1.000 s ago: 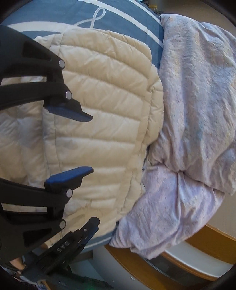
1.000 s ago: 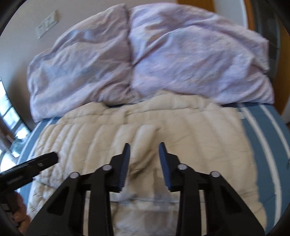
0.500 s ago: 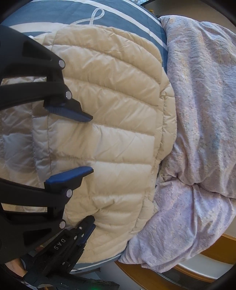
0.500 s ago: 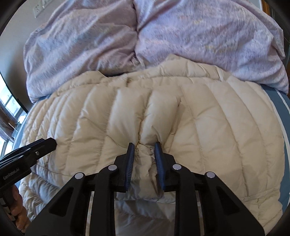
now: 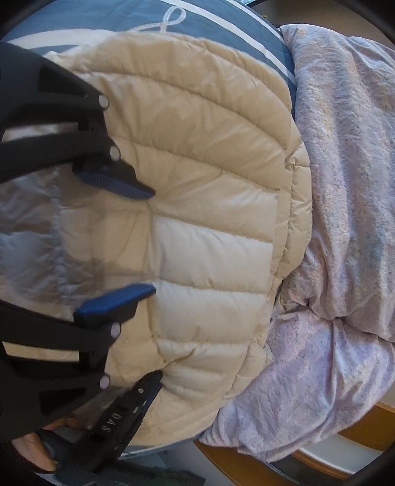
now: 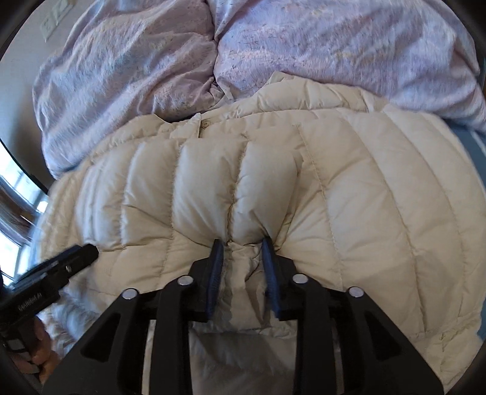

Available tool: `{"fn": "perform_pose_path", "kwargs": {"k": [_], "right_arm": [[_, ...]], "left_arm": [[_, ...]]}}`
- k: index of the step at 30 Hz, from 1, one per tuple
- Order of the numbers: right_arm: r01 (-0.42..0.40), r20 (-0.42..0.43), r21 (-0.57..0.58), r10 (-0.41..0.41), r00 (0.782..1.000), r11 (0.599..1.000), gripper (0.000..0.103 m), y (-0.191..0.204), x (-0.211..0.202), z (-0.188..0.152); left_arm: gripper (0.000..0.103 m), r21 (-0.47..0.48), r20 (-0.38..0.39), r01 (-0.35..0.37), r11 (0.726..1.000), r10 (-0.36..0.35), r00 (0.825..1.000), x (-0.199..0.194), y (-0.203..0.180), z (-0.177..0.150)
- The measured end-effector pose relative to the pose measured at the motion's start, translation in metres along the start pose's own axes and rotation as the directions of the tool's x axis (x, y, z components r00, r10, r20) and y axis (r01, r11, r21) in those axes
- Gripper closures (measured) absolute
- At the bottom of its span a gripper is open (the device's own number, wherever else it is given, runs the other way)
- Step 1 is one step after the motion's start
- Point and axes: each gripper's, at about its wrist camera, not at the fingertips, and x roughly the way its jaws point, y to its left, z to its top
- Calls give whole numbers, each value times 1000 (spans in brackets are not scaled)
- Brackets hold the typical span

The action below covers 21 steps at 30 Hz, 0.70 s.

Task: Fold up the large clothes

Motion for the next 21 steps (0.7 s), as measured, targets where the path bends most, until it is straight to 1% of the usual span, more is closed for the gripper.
{"fn": "perform_pose_path", "kwargs": {"k": [1,2,3,5,6,9,11,13,16,18,21], "right_arm": [[-13,-3,9,13,1000,1000,54,-1,-4,0],[-14,-1,15,14,1000,1000,35,-2,-11,-1],[-4,7,14,4,1000,1000,26,-2,-19,-3],[19,31,-6,-19,999,1000,24,-4,-41,-9],[29,24,-9,-29,999,1000,22,-6,-49,-12],[47,-21,-6,-47,999,999,17,-22,-77,-28],[70,-41,-5,-70,997,998,16,-34,-91,-40],[96,-60,3,-96,994,995,16,-52,-112,-59],[121,-93,30,-118,989,992,16,-78,-135,-86],[131,-107,47,-125,986,990,15,-92,-147,-103],[129,-137,83,-117,984,988,15,-115,-164,-132]], "left_arm": [[35,5,6,-5,1000,5,1000,-7,2,-3],[30,11,10,-9,1000,9,1000,-14,3,-5],[28,16,13,-10,1000,10,1000,-20,4,-8],[23,24,23,-16,1000,15,1000,-38,11,-16],[21,28,28,-21,999,20,999,-48,16,-23],[16,55,45,-40,998,38,998,-76,31,-44],[14,73,58,-73,995,68,996,-95,42,-63],[14,81,57,-98,992,94,994,-107,51,-78],[13,98,55,-125,987,120,991,-128,66,-110],[11,94,50,-124,988,119,992,-136,74,-125],[10,70,25,-92,993,91,996,-145,88,-151]]}}
